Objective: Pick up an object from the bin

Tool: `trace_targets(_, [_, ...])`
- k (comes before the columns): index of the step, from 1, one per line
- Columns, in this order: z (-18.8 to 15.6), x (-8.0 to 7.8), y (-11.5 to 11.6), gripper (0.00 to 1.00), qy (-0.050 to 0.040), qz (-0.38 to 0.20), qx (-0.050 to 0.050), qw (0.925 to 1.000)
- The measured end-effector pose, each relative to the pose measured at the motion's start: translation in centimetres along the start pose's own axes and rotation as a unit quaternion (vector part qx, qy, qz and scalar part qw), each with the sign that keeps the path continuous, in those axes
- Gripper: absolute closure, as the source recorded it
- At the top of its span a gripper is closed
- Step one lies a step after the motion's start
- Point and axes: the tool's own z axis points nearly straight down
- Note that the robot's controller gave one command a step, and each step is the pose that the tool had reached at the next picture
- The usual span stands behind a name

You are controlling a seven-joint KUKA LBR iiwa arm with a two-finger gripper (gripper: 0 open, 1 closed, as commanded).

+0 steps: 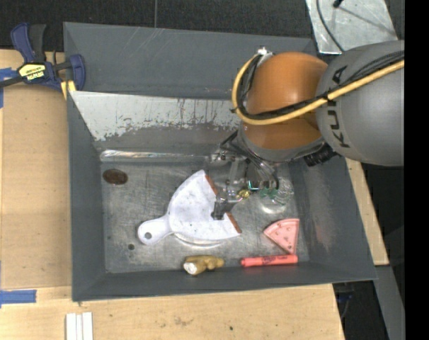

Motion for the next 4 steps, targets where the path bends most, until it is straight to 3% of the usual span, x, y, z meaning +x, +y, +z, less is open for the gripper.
trace_targets(1, [9.7, -6.0, 0.4, 1.00, -0.0094, -0.033, -0.001, 0.9994])
trace_targets(2, [9.7, -6.0, 0.4, 1.00, -0.0094, -0.033, -0.002, 0.9994])
trace_targets(3, [5.5, -4.6, -1.9, 1.00, 0.0027, -0.053, 0.000, 0.9986])
trace_targets(4, [1.2, -2.4, -3.3, 0.00, 0.0007, -0.145, 0.000, 0.9894])
